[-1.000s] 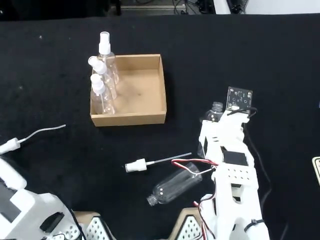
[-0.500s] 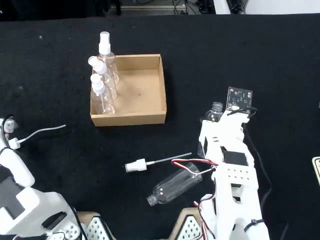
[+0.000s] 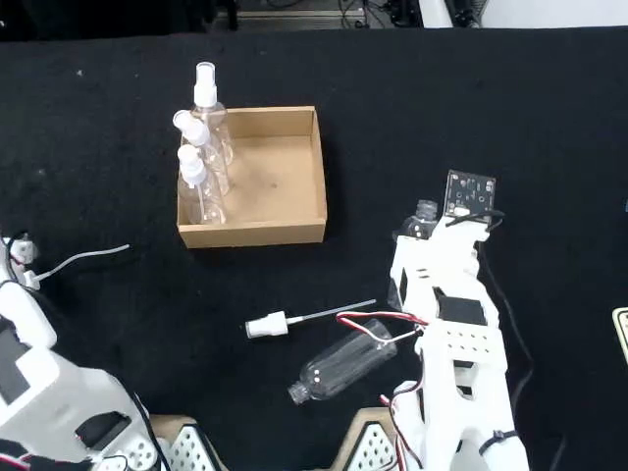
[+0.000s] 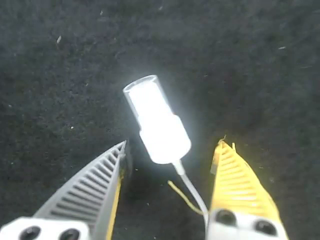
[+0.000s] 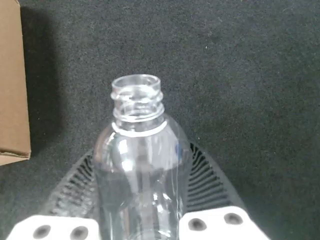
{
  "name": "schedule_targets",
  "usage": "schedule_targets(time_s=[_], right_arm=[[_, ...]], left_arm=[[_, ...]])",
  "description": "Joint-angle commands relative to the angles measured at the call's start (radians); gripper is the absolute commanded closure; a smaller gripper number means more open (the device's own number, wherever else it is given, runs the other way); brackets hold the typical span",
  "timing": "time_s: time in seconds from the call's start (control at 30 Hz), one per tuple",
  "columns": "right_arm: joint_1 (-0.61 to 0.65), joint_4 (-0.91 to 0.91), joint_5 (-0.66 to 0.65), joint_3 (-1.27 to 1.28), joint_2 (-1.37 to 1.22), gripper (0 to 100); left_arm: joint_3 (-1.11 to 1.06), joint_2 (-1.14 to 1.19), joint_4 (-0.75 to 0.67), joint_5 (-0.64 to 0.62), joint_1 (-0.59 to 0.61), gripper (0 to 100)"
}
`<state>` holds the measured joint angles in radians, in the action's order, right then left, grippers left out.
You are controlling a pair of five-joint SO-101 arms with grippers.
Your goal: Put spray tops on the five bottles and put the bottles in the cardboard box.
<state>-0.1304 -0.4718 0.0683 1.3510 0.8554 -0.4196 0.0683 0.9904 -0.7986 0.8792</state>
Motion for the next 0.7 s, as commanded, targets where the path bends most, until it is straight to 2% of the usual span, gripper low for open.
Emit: schedule_targets(time_s=[0.0,0.4,0.67], right_arm=[[-0.012,0.025,-0.002,-0.008,0.044,98.8],[-0.012,0.025,-0.002,-0.008,0.044,98.8],[-0.012,0.025,-0.002,-0.008,0.044,98.8]], left_arm=[[0.021,0.034,-0.048,-0.011,-0.005,75],[0.077,0.063,-0.078,-0.012,0.074,75],[0.035,0.061,-0.077,-0.012,0.077,76]])
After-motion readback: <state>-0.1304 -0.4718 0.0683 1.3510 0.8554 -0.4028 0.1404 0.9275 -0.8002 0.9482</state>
